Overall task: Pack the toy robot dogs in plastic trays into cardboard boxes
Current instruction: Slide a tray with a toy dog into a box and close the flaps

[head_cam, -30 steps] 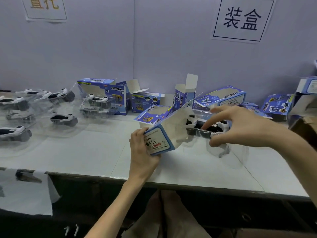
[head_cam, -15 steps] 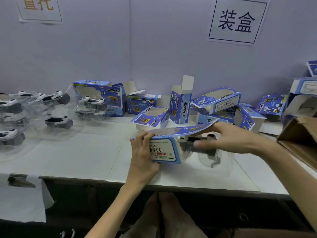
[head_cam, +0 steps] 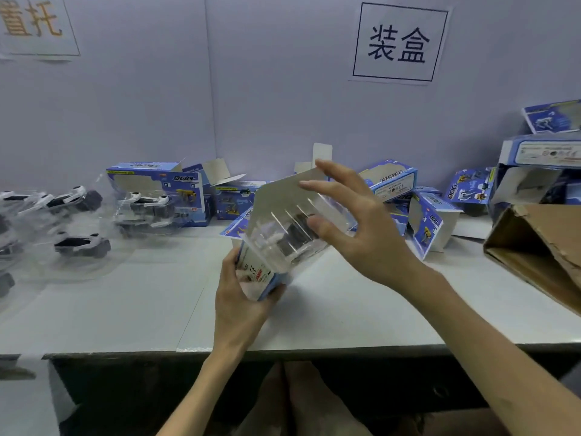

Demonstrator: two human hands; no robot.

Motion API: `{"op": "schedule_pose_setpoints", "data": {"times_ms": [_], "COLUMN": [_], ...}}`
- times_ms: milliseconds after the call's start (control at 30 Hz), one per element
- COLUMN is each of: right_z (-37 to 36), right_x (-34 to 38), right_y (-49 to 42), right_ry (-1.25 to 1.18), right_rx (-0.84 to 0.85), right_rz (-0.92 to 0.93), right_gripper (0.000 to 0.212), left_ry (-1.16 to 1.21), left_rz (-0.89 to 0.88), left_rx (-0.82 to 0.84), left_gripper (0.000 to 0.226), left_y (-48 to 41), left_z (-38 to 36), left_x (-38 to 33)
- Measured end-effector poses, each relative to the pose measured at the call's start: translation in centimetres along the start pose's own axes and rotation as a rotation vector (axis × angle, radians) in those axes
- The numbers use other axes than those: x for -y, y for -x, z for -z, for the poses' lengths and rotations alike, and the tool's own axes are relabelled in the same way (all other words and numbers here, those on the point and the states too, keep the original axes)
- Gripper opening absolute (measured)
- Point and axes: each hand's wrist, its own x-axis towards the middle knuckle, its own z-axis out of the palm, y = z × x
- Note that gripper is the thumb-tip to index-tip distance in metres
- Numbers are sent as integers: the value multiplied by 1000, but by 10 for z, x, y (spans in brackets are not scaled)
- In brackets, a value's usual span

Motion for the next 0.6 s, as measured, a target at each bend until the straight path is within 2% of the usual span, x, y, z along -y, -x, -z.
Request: {"op": "schedule_pose_setpoints", "data": {"times_ms": [67, 167, 233, 333, 433, 500, 600], "right_z": [-13, -31, -40, -46, -44, -42, -42], "right_x": [0, -5, -9, -10, -10, -12, -17], "right_y": [-5, -8, -10, -19, -34, -44, -51], "right_ry": [16, 83, 141, 191, 233, 245, 251], "right_rx": [-40, 38, 107, 129, 168, 233, 415], "right_rz": [37, 13, -28, -56, -63, -80, -118], "right_gripper": [36, 32, 36, 41, 44, 48, 51], "left_ry": [20, 32, 28, 28, 48, 51, 37], "left_rz": [40, 112, 156, 192, 205, 213, 208], "left_rx": [-1, -19, -26, -14, 26, 77, 161], "left_gripper": [86, 87, 91, 89, 96, 103, 108], "left_y": [-1, -2, -3, -5, -7, -8, -9], "left_z": [1, 3, 4, 6, 7, 7, 6], "left_x": [-3, -1, 4, 8, 10, 11, 11]}}
